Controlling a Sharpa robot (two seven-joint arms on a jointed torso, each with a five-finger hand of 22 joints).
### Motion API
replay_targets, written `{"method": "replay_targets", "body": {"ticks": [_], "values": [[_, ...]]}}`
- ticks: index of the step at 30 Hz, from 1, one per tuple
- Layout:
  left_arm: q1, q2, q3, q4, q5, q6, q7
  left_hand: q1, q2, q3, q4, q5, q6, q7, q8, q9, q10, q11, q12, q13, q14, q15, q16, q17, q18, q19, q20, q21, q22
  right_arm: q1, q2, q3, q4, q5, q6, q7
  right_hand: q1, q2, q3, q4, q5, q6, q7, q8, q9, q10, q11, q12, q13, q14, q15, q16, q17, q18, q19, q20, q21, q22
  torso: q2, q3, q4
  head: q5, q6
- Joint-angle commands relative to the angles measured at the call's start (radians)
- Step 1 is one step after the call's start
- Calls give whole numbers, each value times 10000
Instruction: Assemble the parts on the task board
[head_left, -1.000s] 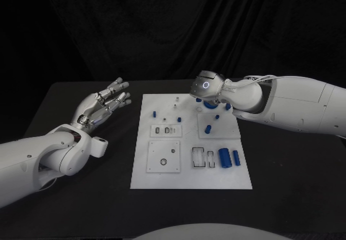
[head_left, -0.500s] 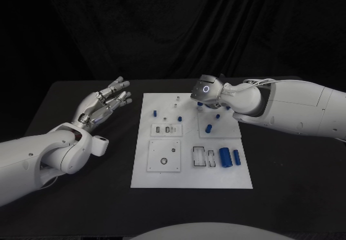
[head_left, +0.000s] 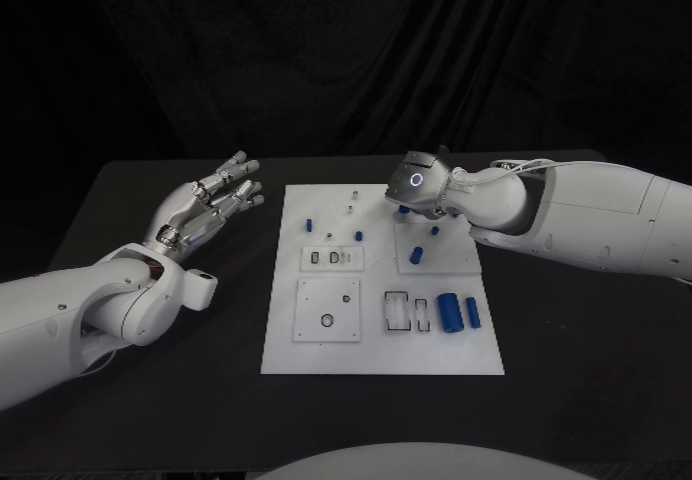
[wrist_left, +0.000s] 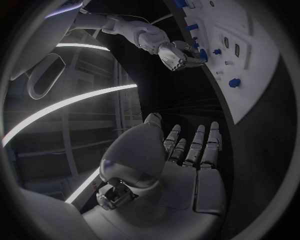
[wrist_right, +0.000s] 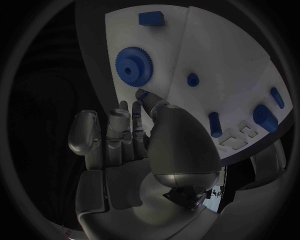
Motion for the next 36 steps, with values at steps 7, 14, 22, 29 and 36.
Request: {"method": "replay_targets", "body": {"ticks": [7,14,22,29,36], "values": [[19,-10,7,-7,-81,134,815,-44,52,32,11,-33,24,-15,36,2,22,57,44,11,37,0,38,9,-76,29,-14,-6,-4,-47,-108,7,135,-125,-203,113,-150,15,2,62,-2,16,-121,59,59,34,-90,42,56,-105,-7,73,22,-92,-79,-1,-26,40,-8,1,-4,-13,-39],[19,-4,7,-20,-81,140,804,-63,69,31,9,-31,34,-13,35,2,23,60,45,11,44,2,45,10,-76,34,-14,-4,-3,-70,-147,7,187,-124,-219,276,-176,-4,-2,54,-5,31,-168,70,101,39,-126,55,89,-134,-12,46,-31,-88,-99,5,-51,32,-2,6,5,-31,-73],[19,9,7,-37,-81,161,805,-159,89,-7,8,-138,36,3,30,0,18,70,44,10,30,10,52,9,-78,36,-14,-7,-4,-99,-186,7,213,-124,-253,341,-311,-61,-34,97,-6,-59,-251,21,159,-22,-134,48,148,-211,-15,-8,-117,-77,-151,18,-113,12,8,-3,8,-6,-112],[18,10,7,-55,-81,173,804,-172,93,-12,6,-155,35,4,29,0,17,72,44,10,30,10,54,9,-78,33,-14,-9,-4,-111,-243,7,314,-124,-273,340,-367,-83,-50,118,-7,-62,-272,18,186,-42,-143,47,171,-236,-13,-27,-148,-79,-157,25,-122,21,5,-8,13,9,-151],[18,6,7,-72,-81,179,793,-172,93,-12,6,-155,35,4,29,0,17,72,44,10,30,10,54,9,-78,33,-14,-9,-4,-117,-325,7,397,-124,-304,350,-450,-123,-80,147,-7,-67,-309,12,223,-65,-154,50,207,-271,-10,-52,-186,-77,-173,33,-145,22,10,0,13,20,-167]]}}
